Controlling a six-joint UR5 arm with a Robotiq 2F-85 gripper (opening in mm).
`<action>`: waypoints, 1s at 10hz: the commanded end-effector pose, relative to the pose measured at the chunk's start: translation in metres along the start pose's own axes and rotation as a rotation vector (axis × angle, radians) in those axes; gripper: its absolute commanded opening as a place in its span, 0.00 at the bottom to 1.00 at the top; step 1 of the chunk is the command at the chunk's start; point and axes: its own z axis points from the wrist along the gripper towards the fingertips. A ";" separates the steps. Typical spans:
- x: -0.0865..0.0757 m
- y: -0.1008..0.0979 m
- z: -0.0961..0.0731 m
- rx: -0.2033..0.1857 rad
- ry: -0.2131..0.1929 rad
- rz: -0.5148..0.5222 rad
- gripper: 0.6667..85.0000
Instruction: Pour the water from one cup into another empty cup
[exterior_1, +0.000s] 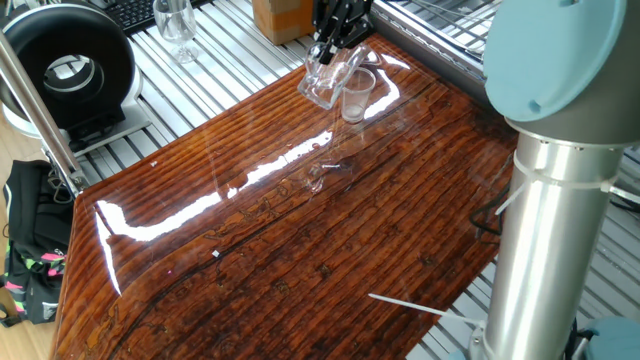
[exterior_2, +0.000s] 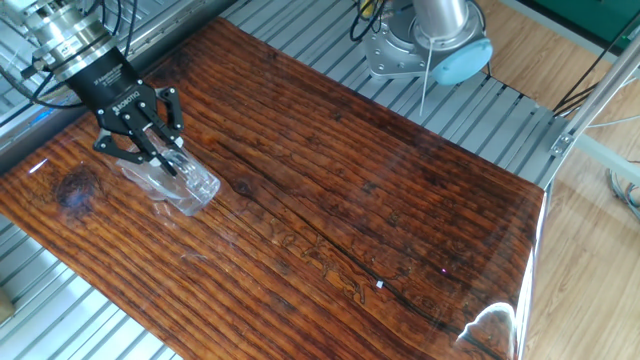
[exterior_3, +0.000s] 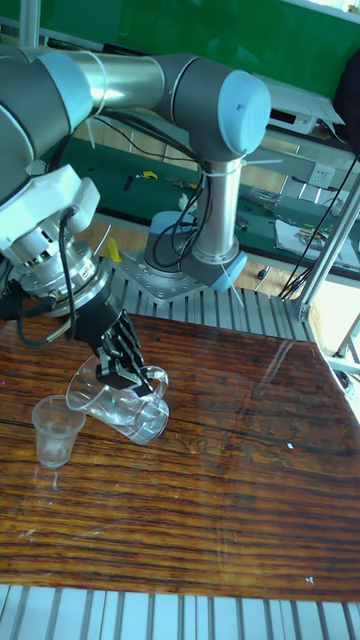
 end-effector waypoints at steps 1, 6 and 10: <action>-0.001 -0.008 0.001 0.011 -0.039 -0.021 0.01; 0.004 -0.007 0.000 0.000 -0.063 -0.022 0.01; 0.009 -0.004 -0.004 -0.004 -0.079 -0.024 0.01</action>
